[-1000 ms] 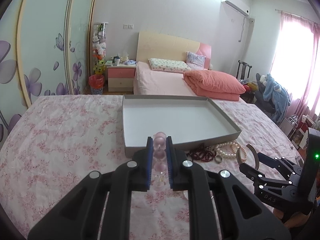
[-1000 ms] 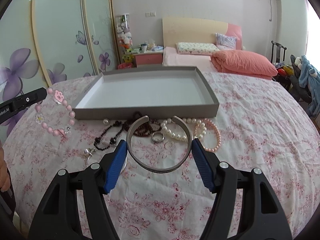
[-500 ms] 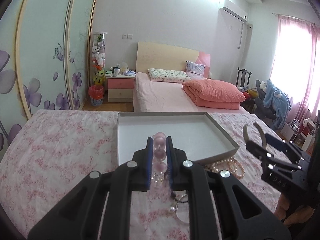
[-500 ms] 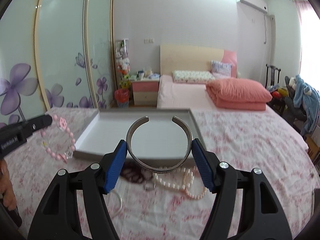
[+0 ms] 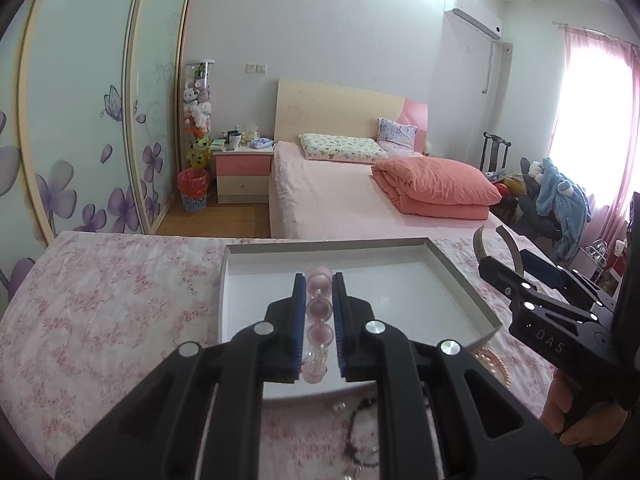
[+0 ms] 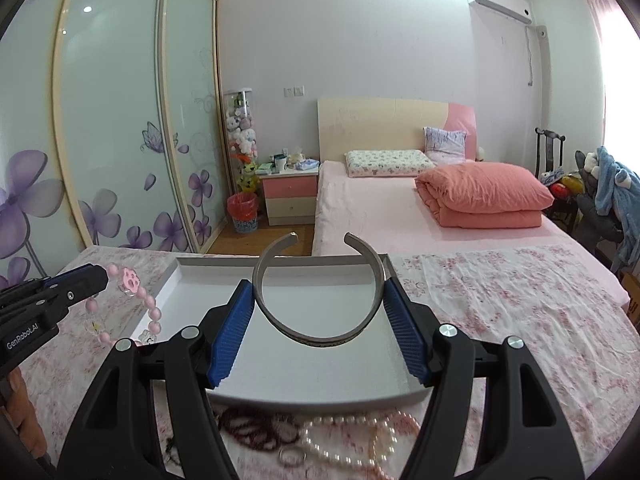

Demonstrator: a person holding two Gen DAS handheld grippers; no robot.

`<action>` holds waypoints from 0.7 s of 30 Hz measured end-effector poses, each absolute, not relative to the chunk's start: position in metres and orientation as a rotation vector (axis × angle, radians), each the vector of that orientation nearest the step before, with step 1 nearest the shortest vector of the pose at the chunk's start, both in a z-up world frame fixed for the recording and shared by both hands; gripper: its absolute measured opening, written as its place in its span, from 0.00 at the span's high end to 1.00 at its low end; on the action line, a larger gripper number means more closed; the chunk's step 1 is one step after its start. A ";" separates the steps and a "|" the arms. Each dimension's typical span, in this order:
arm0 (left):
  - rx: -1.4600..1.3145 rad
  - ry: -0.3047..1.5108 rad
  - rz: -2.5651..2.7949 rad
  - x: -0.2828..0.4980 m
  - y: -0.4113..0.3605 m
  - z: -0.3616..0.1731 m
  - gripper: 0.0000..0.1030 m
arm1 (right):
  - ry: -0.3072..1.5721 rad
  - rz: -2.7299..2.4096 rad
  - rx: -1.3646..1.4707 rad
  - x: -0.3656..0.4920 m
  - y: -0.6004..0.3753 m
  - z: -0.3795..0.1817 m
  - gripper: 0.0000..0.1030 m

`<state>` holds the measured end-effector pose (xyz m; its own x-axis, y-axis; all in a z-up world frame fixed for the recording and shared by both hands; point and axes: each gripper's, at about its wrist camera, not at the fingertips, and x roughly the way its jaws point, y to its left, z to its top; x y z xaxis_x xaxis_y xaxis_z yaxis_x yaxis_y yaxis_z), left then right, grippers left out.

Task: Organize jewelry
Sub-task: 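Drop the pink bracelet into the tray with the left tool while the right tool releases the cuff there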

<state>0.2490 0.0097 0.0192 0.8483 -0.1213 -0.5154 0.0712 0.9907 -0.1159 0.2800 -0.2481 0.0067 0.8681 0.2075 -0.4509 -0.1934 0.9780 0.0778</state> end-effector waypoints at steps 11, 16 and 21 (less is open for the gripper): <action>-0.104 0.616 -0.079 0.299 0.015 -0.009 0.87 | 0.627 0.229 0.030 0.333 -0.235 -0.029 0.35; -0.108 0.638 -0.084 0.312 0.015 -0.018 0.87 | 0.686 0.232 0.029 0.346 -0.231 -0.042 0.35; -0.111 0.655 -0.084 0.320 0.014 -0.026 0.87 | 0.721 0.226 0.022 0.353 -0.228 -0.049 0.35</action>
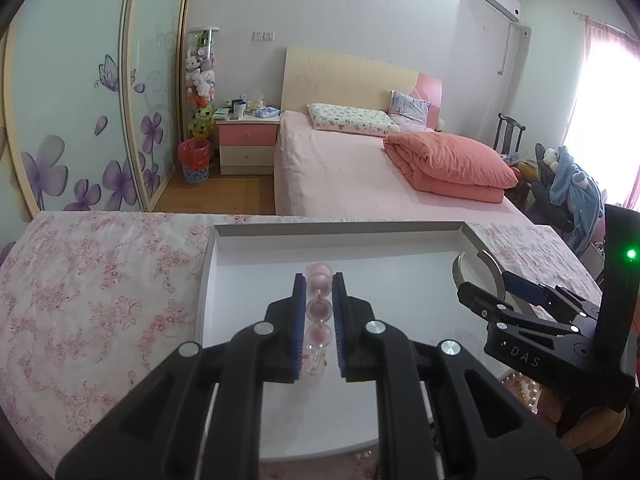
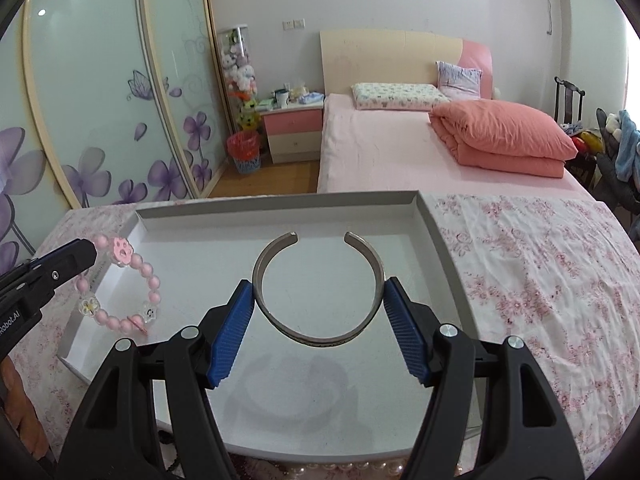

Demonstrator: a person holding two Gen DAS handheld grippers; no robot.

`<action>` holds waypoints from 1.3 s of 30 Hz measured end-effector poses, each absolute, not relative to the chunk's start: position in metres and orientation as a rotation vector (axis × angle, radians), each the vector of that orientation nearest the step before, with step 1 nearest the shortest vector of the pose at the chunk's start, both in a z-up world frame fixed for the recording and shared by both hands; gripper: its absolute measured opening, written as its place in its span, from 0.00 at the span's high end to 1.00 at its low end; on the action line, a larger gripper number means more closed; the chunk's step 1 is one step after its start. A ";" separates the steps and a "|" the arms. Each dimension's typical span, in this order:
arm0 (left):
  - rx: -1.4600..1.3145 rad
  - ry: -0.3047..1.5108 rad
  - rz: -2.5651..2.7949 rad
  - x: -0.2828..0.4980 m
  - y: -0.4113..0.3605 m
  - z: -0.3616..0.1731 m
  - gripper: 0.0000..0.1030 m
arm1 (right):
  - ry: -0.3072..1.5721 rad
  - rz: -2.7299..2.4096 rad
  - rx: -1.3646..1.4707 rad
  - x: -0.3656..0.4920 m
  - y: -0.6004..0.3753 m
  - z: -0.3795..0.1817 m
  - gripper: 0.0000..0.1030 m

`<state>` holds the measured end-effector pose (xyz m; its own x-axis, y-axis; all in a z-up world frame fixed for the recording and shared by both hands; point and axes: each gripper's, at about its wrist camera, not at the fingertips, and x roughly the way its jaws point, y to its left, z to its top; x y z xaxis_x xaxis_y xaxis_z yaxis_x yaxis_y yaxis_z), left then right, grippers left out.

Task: Organize jewelry
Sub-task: 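Drop the pink bracelet into the tray with the left tool while the right tool releases the cuff there, then move the left tool to the thin silver bangle while the right tool grasps the pink pearl bracelet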

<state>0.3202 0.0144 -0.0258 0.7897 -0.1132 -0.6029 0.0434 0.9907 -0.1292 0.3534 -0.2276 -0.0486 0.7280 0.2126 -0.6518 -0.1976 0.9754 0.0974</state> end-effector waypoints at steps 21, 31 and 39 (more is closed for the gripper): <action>-0.150 0.669 -0.075 0.322 0.023 -0.028 0.72 | 0.698 0.206 0.029 0.345 -0.238 -0.040 0.27; -0.161 0.669 -0.100 0.291 0.023 -0.021 0.70 | 0.683 0.192 0.049 0.322 -0.259 -0.033 0.27; -0.155 0.685 -0.141 0.253 0.017 -0.024 0.68 | 0.707 0.154 0.055 0.288 -0.287 -0.040 0.27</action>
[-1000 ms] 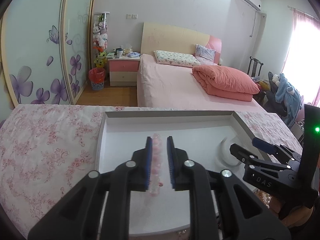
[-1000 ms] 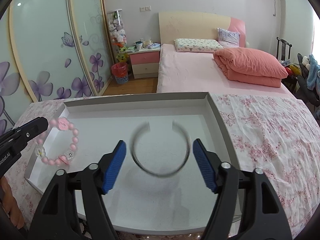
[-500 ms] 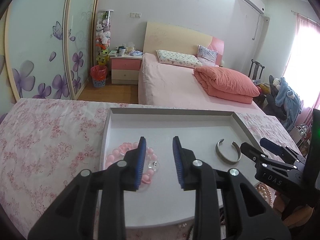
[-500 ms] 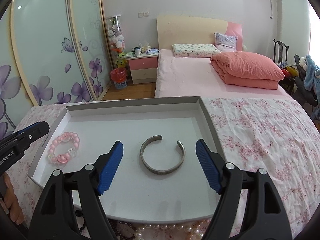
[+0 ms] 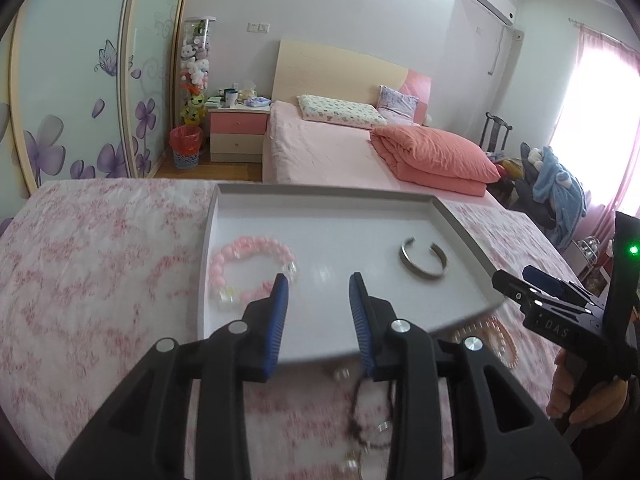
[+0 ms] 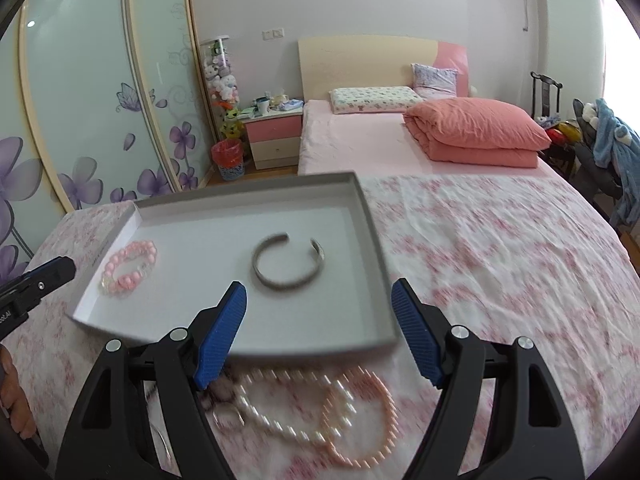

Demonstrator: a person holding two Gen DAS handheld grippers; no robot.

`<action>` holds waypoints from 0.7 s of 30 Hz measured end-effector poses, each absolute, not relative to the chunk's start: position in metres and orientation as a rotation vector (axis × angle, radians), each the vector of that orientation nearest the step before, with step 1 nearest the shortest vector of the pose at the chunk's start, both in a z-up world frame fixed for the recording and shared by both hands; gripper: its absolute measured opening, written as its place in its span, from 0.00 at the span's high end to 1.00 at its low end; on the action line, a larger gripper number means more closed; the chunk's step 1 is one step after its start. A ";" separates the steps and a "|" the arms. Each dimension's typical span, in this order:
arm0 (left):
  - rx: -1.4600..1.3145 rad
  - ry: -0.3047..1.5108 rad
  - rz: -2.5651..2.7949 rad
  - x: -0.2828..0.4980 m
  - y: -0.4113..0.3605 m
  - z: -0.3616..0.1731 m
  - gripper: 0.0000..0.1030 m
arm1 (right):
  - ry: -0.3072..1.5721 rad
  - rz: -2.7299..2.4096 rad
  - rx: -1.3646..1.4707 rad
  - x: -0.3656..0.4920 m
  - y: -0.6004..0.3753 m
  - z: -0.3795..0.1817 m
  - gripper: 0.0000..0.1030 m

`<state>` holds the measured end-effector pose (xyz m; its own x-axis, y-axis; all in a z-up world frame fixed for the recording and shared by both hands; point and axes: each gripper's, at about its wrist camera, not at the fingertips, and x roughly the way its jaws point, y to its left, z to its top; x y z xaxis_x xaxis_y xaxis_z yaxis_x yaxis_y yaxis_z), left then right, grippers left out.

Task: Organize jewelry
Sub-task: 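Move the left tool to the thin silver bangle while the right tool grasps the pink pearl bracelet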

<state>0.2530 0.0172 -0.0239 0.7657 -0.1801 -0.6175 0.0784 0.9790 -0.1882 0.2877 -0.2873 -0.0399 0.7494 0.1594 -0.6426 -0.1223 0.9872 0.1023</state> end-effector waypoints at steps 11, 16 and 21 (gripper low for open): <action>-0.136 0.743 -0.206 0.198 0.014 -0.041 0.68 | 0.842 0.077 0.038 0.251 -0.320 -0.071 0.53; -0.127 0.768 -0.239 0.184 0.008 -0.048 0.68 | 0.892 0.065 0.025 0.249 -0.322 -0.086 0.71; -0.123 0.793 -0.265 0.173 0.002 -0.055 0.67 | 0.889 0.066 0.014 0.252 -0.319 -0.086 0.76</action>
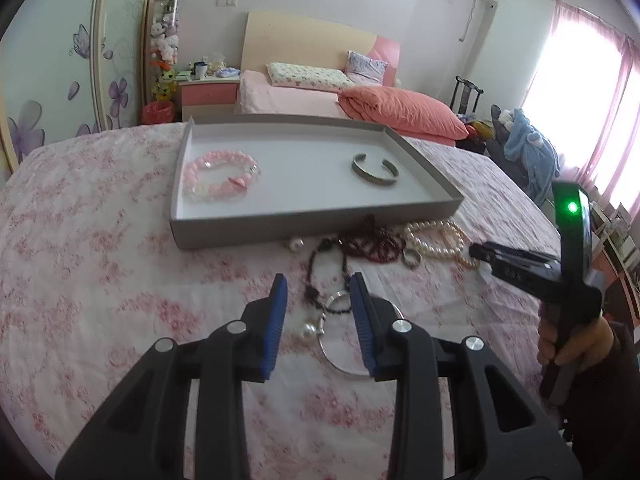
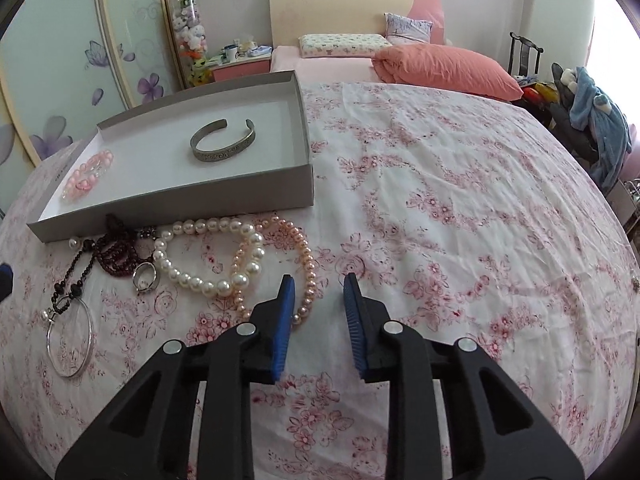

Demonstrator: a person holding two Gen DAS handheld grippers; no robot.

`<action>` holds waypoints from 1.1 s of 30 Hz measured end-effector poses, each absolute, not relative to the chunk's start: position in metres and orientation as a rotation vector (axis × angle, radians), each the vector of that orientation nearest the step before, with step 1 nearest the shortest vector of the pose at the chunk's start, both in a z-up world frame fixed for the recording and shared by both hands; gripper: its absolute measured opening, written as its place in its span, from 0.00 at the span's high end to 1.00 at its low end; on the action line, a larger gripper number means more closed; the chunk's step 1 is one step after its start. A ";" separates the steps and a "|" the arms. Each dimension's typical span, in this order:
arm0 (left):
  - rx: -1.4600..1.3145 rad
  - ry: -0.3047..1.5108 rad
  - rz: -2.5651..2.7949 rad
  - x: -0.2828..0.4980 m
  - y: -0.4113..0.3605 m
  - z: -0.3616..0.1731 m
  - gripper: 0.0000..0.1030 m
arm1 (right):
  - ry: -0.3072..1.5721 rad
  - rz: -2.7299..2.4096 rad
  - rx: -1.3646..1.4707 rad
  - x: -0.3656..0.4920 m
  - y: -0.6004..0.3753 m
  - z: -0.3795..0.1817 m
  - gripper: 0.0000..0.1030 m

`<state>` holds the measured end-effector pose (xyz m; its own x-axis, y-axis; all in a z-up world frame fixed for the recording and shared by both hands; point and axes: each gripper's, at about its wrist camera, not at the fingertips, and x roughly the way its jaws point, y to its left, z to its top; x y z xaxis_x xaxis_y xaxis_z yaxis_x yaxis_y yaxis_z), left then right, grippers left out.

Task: Organize jewelry
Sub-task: 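Move the left tool to the thin silver bangle while the right tool grasps the pink pearl bracelet, then lift the silver bangle with the left tool while the right tool lifts the pink pearl bracelet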

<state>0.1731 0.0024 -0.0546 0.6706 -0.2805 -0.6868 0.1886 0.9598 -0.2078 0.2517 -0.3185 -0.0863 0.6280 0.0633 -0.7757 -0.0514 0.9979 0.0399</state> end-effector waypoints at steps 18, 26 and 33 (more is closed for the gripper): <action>-0.023 0.951 -0.280 0.166 -0.047 -0.090 0.38 | 0.888 0.097 -0.018 0.233 -0.308 -0.086 0.94; 0.024 0.963 -0.193 0.188 -0.066 -0.097 0.26 | 0.889 0.103 -0.007 0.232 -0.311 -0.085 0.94; 0.068 0.973 -0.135 0.200 -0.082 -0.103 0.17 | 0.890 0.104 -0.003 0.232 -0.312 -0.086 0.94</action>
<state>0.1997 -0.0821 -0.1032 0.5551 -0.0838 -0.8275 0.1451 0.9894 -0.0029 0.2323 -0.3119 -0.0858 0.6249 0.0898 -0.7756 -0.0923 0.9949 0.0408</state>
